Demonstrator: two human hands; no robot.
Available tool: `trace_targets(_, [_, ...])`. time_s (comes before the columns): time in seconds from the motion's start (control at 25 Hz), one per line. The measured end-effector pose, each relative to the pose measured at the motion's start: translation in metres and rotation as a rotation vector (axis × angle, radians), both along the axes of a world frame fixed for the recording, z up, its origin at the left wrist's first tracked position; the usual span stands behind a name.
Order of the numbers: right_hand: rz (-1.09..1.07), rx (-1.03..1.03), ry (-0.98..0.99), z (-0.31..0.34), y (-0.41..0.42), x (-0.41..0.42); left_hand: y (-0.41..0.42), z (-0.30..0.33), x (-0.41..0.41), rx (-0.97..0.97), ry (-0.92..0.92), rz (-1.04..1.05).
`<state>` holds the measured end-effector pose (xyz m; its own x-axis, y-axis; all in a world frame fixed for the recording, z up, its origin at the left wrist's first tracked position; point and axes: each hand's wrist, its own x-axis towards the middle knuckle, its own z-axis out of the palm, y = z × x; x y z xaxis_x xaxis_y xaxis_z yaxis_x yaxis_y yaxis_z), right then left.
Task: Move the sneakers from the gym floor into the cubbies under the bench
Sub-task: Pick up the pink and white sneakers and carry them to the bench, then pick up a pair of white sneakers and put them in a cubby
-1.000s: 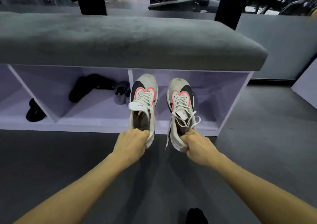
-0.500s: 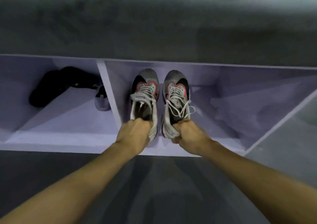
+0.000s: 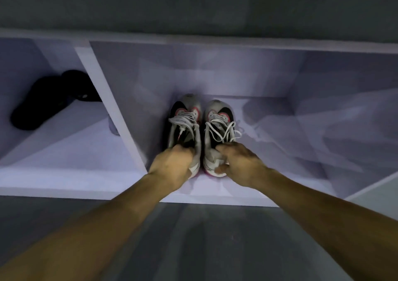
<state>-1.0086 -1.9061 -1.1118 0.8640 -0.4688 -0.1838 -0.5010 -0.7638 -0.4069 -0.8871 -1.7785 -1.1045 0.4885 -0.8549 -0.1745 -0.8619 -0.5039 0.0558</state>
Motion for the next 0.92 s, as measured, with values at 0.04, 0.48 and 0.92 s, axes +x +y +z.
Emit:
trace_targets(0.04, [0.003,-0.006,-0.005,0.0,-0.001,0.0,-0.001,-0.002,0.003,-0.011,0.016,0.002])
trace_targets(0.48, [-0.035,-0.413,-0.312,0.038,0.027,-0.048,0.049,0.043,-0.024,-0.368,-0.036,0.0])
trace_targets(0.92, [-0.007,-0.657,-0.504,0.198,0.119,-0.171,0.175,0.211,-0.121,-0.6,-0.419,-0.083])
